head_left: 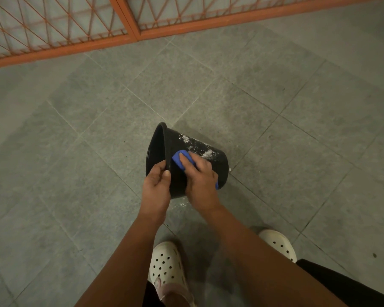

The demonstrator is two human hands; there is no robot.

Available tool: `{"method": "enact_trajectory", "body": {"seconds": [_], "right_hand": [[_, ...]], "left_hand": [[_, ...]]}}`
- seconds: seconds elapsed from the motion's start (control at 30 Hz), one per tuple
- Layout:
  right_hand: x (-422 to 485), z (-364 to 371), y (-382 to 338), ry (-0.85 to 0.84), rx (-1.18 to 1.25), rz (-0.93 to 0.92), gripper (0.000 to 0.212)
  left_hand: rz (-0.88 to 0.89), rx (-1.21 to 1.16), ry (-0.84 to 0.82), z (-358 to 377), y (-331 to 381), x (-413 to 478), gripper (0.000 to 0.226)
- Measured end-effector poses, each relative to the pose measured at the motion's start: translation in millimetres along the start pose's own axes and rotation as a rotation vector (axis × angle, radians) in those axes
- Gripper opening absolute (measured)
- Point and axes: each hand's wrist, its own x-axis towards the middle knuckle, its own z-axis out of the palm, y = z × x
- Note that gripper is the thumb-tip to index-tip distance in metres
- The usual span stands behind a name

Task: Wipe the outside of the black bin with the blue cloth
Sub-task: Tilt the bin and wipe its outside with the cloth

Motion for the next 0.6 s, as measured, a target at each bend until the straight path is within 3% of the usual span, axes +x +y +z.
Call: {"method": "enact_trajectory", "body": {"seconds": [0.17, 0.4, 0.6], "right_hand": [[-21, 8, 7, 0.073, 0.048, 0.142, 0.056], [-11, 6, 6, 0.049, 0.119, -0.090, 0.048], [-16, 13, 3, 0.167, 0.108, 0.144, 0.045]], "left_hand": [[-0.021, 0.090, 0.002, 0, 5, 6, 0.029], [-0.018, 0.169, 0.003, 3, 5, 7, 0.025], [-0.057, 0.175, -0.035, 3, 9, 9, 0.036]]}}
